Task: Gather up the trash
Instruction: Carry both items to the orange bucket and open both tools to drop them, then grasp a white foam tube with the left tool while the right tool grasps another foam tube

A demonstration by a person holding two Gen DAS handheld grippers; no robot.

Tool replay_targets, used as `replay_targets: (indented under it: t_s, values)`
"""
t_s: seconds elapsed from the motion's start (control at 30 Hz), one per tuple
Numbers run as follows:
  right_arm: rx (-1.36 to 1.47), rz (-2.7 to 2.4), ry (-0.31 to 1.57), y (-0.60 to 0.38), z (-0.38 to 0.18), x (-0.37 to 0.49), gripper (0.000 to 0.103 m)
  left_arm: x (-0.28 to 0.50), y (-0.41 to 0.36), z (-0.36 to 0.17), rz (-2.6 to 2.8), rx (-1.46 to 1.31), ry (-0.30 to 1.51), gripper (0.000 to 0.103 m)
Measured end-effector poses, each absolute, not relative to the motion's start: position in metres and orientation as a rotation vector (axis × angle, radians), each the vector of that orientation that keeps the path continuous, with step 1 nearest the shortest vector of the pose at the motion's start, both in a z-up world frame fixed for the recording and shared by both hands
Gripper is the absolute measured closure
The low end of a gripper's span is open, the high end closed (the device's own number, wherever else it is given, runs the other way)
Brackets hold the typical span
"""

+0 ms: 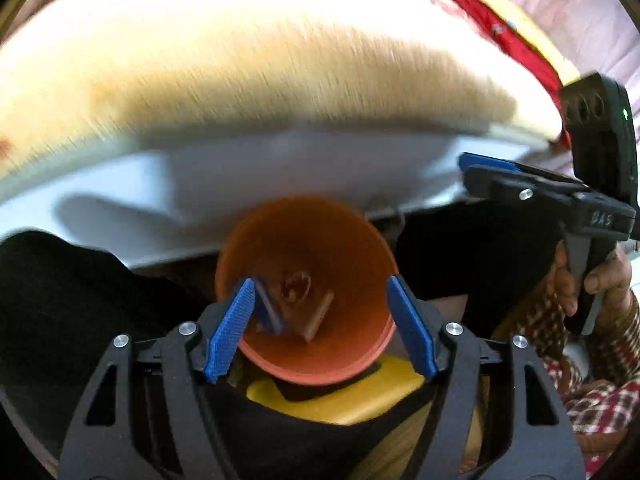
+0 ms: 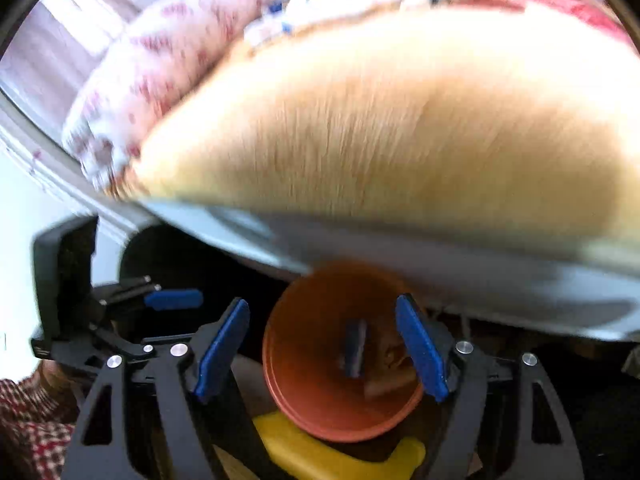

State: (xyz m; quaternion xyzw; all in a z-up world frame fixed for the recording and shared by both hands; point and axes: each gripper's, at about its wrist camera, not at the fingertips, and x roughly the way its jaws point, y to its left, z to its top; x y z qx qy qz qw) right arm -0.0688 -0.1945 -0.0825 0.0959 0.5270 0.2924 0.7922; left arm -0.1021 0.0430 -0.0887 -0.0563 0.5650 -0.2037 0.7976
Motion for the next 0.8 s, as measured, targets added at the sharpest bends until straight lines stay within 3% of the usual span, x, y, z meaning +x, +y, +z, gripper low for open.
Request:
replay_targets:
  t_s: [0.23, 0.4, 0.47, 0.57, 0.8]
  values:
    - [0.161, 0.637, 0.828, -0.206, -0.005, -0.061, 0.022, -0.082, 0.057, -0.017, -0.385, -0.141, 0.959, 0.032]
    - [-0.039, 0.622, 0.679, -0.186, 0.03, -0.043, 0.02, -0.062, 0.057, 0.007, -0.369, -0.192, 0.869, 0.03]
    - [-0.125, 0.621, 0.635, -0.174, 0.04, -0.026, 0.014, -0.056, 0.051, 0.016, -0.36, -0.192, 0.846, 0.03]
    - [-0.226, 0.652, 0.588, -0.163, 0.05, 0.005, 0.005, -0.031, 0.048, 0.022, -0.346, -0.181, 0.817, 0.03]
    - [-0.596, 0.708, 0.6, -0.085, 0.028, 0.105, 0.005, 0.0, 0.059, 0.035, -0.326, -0.171, 0.776, 0.03]
